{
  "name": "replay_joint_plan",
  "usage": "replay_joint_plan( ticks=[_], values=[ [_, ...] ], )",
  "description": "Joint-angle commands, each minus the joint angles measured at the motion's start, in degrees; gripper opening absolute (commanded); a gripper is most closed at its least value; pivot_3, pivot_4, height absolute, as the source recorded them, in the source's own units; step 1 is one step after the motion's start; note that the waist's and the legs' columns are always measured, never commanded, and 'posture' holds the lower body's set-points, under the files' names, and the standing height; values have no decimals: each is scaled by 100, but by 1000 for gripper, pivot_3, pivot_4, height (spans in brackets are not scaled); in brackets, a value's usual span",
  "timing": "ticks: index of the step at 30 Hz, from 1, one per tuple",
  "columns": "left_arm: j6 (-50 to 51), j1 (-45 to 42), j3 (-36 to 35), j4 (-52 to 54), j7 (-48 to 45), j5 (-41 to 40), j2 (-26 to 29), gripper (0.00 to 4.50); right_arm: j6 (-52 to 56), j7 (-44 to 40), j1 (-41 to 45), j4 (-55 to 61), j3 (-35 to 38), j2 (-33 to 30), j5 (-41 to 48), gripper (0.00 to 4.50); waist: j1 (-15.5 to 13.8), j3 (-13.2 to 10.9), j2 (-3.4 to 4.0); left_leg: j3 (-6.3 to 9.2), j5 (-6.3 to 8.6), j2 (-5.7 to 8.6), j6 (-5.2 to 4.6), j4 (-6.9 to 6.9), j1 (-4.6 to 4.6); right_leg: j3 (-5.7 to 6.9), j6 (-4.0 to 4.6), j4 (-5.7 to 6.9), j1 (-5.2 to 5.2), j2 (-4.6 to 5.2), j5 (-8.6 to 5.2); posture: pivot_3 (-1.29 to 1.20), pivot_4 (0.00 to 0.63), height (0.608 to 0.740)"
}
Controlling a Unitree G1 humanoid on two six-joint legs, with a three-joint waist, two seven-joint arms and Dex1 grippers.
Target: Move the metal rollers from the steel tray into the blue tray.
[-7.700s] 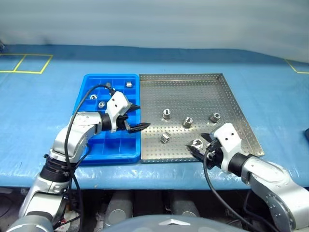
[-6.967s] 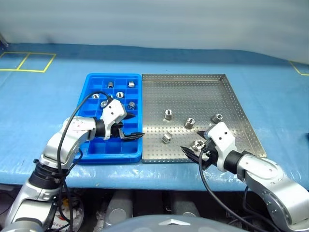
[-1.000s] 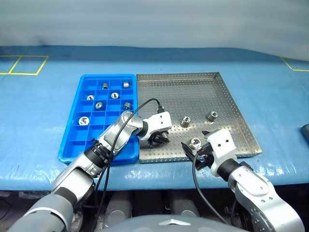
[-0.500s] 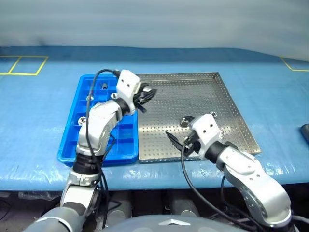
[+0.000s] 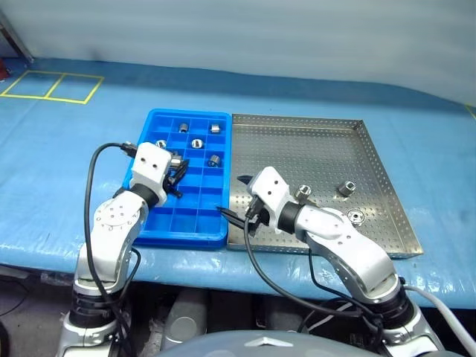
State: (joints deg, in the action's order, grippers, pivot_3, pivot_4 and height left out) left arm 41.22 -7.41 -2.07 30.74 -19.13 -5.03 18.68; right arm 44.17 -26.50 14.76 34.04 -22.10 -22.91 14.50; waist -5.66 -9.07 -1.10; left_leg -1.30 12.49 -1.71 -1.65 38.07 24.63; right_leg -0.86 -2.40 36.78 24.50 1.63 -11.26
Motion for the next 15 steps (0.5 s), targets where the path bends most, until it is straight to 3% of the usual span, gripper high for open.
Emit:
replay_joint_plan(
  ticks=[1, 15],
  values=[
    [93, 127, -131, 406, 160, -50, -24, 1356, -245, -177, 118, -19, -96, 43, -34, 4500, -33, 0, 0, 2, 0, 0, 0, 0, 2, 2, 1, 0, 0, 1, 0, 312, 150, 740],
    [328, 621, 127, 129, 341, 23, 110, 1356, -204, -179, -53, 102, -44, 35, -84, 4500, -102, -1, 1, 0, 1, -6, 2, -13, 4, 12, 11, -1, 9, 9, -7, 292, 150, 740]
  ],
)
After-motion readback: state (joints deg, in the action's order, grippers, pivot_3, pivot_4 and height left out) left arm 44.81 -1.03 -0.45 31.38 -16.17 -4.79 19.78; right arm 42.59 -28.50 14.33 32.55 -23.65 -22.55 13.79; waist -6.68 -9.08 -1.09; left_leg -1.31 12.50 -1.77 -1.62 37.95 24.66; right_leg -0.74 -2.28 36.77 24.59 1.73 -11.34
